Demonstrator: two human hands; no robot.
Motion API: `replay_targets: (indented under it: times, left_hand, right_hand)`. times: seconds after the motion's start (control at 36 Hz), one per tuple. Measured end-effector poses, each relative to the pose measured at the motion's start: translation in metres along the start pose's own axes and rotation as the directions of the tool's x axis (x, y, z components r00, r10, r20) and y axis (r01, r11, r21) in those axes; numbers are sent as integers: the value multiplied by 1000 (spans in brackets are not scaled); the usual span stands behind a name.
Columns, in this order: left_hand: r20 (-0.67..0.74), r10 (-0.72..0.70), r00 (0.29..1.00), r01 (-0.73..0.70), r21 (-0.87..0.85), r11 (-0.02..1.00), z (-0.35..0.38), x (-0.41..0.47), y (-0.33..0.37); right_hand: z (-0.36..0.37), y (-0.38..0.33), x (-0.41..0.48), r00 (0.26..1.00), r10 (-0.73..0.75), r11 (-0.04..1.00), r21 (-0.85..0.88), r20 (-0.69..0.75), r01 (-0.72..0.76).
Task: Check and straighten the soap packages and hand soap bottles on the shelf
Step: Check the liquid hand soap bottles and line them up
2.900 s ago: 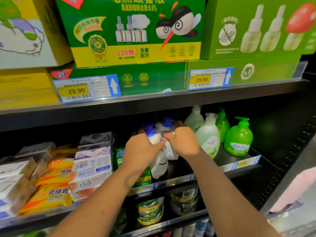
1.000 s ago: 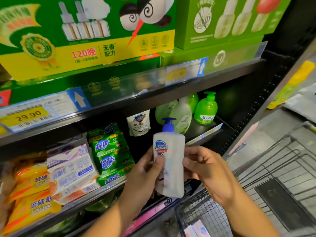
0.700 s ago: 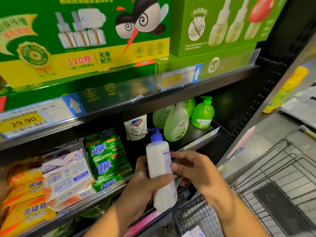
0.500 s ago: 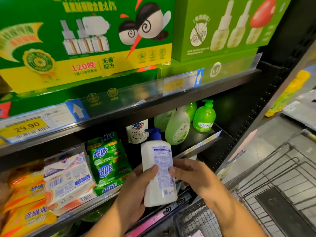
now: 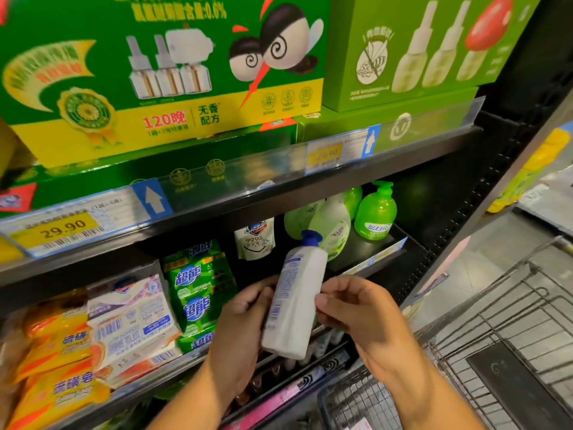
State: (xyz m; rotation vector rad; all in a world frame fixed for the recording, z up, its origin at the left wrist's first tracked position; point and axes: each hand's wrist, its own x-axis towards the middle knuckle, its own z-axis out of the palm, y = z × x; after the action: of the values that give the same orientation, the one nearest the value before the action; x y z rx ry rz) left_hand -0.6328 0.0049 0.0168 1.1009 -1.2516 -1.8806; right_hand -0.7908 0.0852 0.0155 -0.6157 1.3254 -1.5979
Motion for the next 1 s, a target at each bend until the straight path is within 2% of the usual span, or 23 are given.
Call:
replay_targets:
  times: [0.11,0.19,0.31,0.39,0.47,0.64,0.72,0.81,0.89,1.0]
  left_hand:
    - [164,-52,985,51,9,999,0,-2,-5]
    - [227,-77,971,71,36,997,-4,1,-10]
    - [231,-66,971,78,-43,996,-6,3,-13]
    - [268,-73,961,125,-184,975,-8,3,-12]
    - [246,-72,967,125,-205,971,-9,2,-11]
    - [255,-118,960,145,-90,985,-11,3,-11]
    - [236,-76,969,106,-115,988,-8,4,-10]
    - [181,-89,979,111,-117,987,-3,3,-12]
    - [219,-83,972,84,5,996,-1,0,-11]
    - [285,-27,958,-13,136,991,-7,4,-7]
  right_hand:
    - [9,4,4,999,-36,995,-95,-23,33]
    - [11,6,2,997,-70,975,-213,-33,62]
    - [6,5,0,996,-82,965,-252,-31,71]
    - [0,5,-1,1000,-13,946,-325,-3,11]
    - [-2,2,-5,997,51,936,-351,51,-29]
    - [-7,-5,-9,995,12,945,-328,94,19]
    - [-11,-5,-7,998,7,988,-155,66,3]
    - [-11,-6,-6,1000,11,998,-67,26,-10]
    - [-9,-6,-4,1000,2,997,-75,-6,-3]
    - [-11,-8,-8,995,-47,988,-140,86,59]
